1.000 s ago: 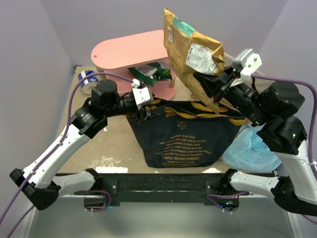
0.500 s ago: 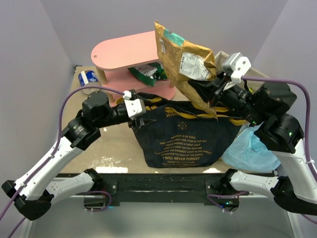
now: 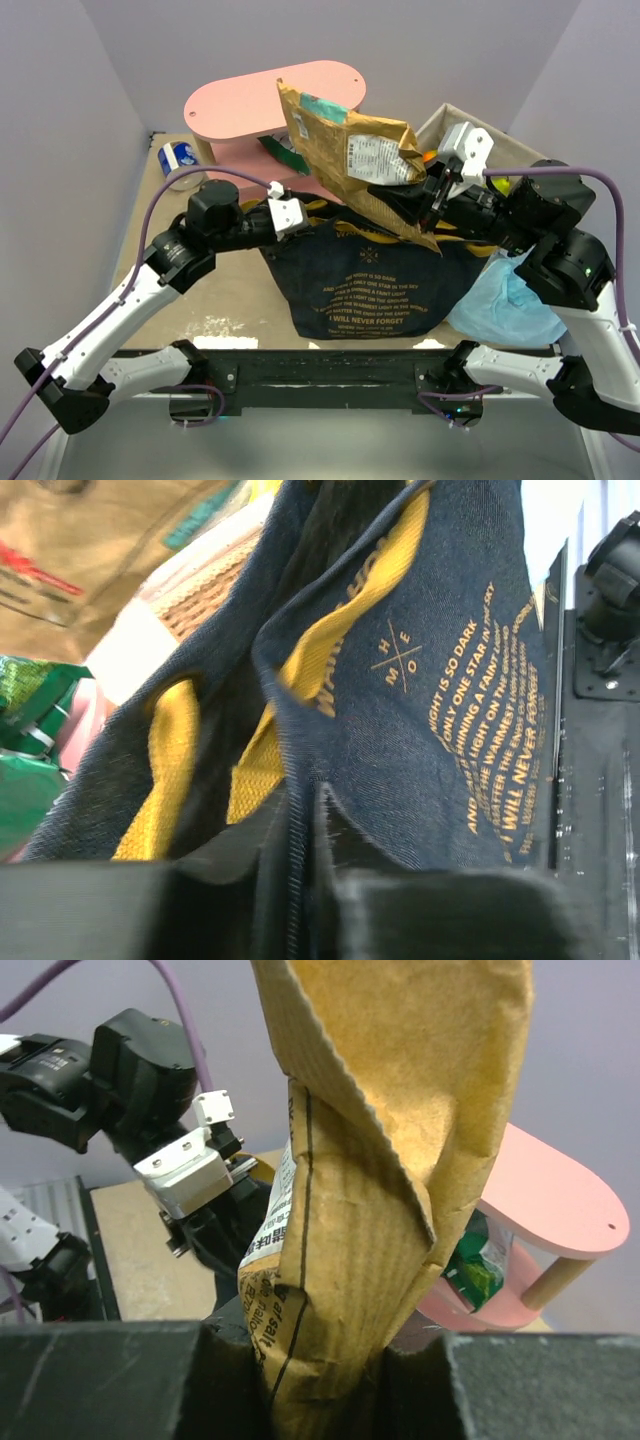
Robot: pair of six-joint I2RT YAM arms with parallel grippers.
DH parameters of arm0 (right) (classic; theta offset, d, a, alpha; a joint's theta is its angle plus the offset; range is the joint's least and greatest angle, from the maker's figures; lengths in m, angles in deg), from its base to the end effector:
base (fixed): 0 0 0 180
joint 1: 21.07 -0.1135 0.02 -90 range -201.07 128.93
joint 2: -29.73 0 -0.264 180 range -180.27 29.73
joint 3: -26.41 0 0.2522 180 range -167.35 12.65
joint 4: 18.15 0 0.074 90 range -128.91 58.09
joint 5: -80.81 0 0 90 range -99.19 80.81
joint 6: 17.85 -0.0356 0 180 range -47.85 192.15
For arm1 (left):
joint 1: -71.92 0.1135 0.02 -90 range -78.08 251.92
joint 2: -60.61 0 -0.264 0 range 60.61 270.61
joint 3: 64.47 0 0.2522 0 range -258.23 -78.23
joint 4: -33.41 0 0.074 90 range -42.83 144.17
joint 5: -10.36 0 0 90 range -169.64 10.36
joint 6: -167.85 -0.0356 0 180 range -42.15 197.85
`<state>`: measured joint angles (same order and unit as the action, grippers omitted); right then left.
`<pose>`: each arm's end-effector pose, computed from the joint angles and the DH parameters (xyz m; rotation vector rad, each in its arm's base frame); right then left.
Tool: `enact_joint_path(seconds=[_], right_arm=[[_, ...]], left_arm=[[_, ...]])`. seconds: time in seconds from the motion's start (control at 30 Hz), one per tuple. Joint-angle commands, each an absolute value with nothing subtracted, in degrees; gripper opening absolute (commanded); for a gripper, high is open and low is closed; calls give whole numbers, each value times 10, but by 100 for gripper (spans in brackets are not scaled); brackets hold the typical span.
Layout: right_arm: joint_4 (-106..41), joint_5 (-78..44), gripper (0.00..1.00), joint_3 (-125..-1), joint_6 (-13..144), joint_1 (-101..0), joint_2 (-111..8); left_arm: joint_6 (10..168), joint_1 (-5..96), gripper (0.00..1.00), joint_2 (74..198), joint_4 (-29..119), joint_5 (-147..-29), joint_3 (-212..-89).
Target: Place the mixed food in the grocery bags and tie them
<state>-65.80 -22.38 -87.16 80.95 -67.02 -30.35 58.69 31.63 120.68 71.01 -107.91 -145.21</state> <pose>0.0960 0.1109 0.5561 -0.8591 1.2420 0.6926 0.1607 -0.1584 0.4006 1.2229 1.4423 -0.7127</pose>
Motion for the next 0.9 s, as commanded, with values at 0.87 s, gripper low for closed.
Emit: enact_joint_path(seconds=[0.87], right_arm=[[-708,-349,0,-901,763,-670,-291]], left_arm=[[582,312,0,1114,741,-1163,-1446]])
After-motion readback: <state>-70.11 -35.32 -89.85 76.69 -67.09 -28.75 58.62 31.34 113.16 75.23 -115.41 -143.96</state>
